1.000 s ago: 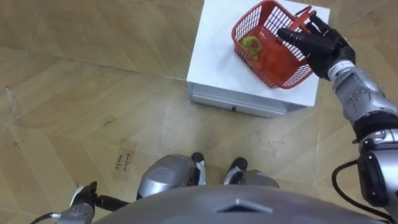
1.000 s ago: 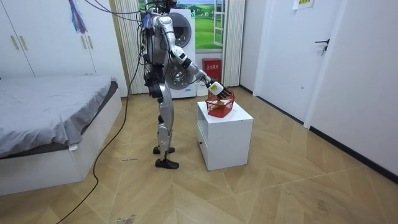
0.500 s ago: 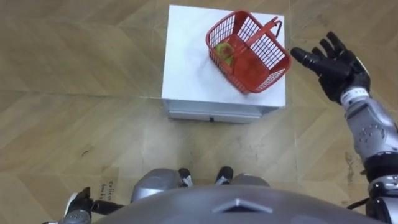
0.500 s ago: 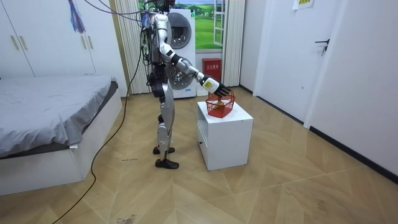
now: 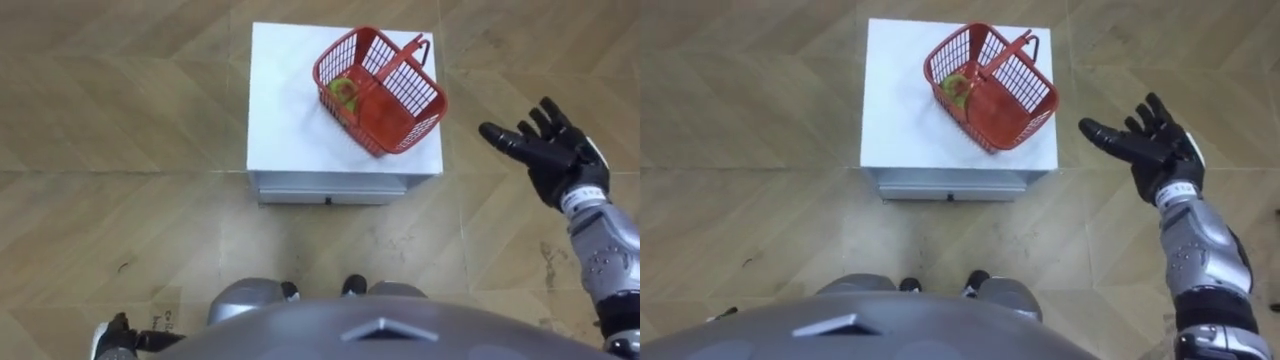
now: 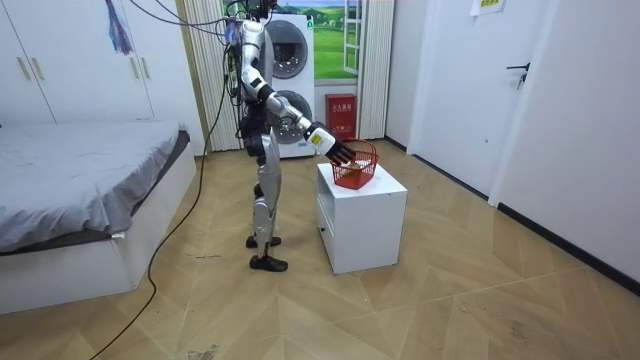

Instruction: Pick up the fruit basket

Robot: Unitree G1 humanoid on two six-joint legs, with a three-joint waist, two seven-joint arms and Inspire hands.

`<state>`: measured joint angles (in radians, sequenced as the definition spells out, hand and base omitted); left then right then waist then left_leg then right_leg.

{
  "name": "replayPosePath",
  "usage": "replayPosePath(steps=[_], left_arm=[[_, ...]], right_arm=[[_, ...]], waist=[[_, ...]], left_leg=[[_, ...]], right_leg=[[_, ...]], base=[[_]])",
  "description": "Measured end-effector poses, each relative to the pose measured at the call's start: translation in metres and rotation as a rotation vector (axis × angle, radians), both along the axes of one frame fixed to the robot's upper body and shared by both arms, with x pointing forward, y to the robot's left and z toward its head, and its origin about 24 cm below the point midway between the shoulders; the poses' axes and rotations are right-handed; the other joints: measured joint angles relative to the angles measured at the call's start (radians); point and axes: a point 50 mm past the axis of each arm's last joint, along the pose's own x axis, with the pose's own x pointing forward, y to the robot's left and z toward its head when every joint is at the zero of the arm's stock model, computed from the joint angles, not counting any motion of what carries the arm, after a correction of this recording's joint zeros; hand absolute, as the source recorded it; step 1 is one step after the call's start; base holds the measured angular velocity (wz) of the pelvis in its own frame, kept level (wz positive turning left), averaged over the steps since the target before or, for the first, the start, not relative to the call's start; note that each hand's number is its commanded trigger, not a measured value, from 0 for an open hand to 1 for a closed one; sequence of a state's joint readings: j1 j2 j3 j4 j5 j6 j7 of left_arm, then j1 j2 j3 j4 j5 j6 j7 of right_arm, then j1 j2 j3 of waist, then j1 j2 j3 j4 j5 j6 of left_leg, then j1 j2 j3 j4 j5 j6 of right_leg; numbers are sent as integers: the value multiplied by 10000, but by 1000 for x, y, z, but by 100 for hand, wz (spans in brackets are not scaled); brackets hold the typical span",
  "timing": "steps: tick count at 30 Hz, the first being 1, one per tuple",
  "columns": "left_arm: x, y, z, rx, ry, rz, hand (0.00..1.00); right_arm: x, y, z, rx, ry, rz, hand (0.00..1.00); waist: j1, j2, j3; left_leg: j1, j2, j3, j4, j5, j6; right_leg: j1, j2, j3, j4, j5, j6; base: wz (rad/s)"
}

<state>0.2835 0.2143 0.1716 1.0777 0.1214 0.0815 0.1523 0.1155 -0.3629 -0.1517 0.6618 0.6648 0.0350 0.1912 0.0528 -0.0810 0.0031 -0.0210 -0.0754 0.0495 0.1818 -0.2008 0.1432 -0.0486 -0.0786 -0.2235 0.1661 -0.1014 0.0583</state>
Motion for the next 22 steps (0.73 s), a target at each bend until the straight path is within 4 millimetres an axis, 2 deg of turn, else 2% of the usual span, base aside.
replayPosePath(steps=[1, 2, 4, 6, 7, 8, 9, 10, 13, 14, 16, 22], left_arm=[[-2, -1, 0, 17, 25, 191, 0], [-3, -1, 0, 54, 37, 262, 0], [-4, 1, 0, 331, -23, 482, 0], [-5, 1, 1, 411, -79, 738, 0], [-5, 0, 0, 428, -114, 914, 0], [-6, -1, 0, 454, -104, 980, 0], [-8, -3, -1, 458, -12, 1014, 0], [-8, -5, -2, 424, 11, 972, 0], [-8, -14, -5, 264, 166, 783, 0], [-7, -16, -6, 222, 215, 710, 0], [-7, -24, -9, 82, 473, 315, 0], [-14, -30, -11, -145, 993, 409, 0]], right_arm=[[-13, -3, -11, -23, 692, -262, 0], [-21, -4, -17, -63, 1084, -401, 0], [-61, -6, -41, -169, 2943, -1100, 0], [-93, -3, -55, -276, 4297, -1427, 0], [-112, 2, -63, -286, 5142, -1529, 0], [-122, 5, -67, -246, 5564, -1613, 0], [-139, 14, -74, -209, 6409, -1695, 0], [-157, 23, -79, -152, 7143, -1686, 0], [-178, 43, -88, -30, 8291, -1356, 0], [-179, 47, -89, -72, 8464, -1167, 0], [-187, 56, -92, -208, 9108, -491, 0], [-183, 60, -94, -1091, 9940, 909, 0]], waist=[[-16, 80, 20], [-18, 84, -21], [-22, 112, -54], [16, 158, -96], [18, 195, -89], [-2, 198, -71], [-30, 272, -34], [-25, 281, -30], [-25, 298, -9], [-25, 348, -31], [-20, 349, -26], [-41, 413, -32]], left_leg=[[145, 4, -17, -38, -3, -5], [189, 4, -44, -70, -3, -5], [410, -3, -186, -147, -19, -25], [517, 1, -231, -195, -26, -33], [533, 1, -252, -195, -28, -35], [573, 0, -269, -196, -28, -35], [681, 1, -277, -225, -33, -43], [737, -1, -277, -233, -55, -58], [790, 11, -254, -301, -78, -93], [791, 17, -252, -290, -80, -98], [794, 37, -252, -254, -88, -114], [797, 84, -263, -151, -108, -153]], right_leg=[[137, 7, 6, -18, -1, 1], [187, 10, -2, -36, -2, 2], [469, 12, -155, -166, -12, 14], [578, 11, -240, -158, -43, 6], [601, 14, -240, -165, -50, 7], [649, 15, -252, -171, -55, 13], [745, 18, -245, -160, -82, 17], [789, 18, -234, -158, -121, 23], [815, 56, -104, -156, -143, 14], [816, 61, -102, -154, -141, 12], [835, 72, -127, -144, -137, 0], [863, 122, -129, -133, -168, -55]], base=[[0], [12], [16], [9], [5], [4], [0], [0], [-8], [-4], [0], [0]])
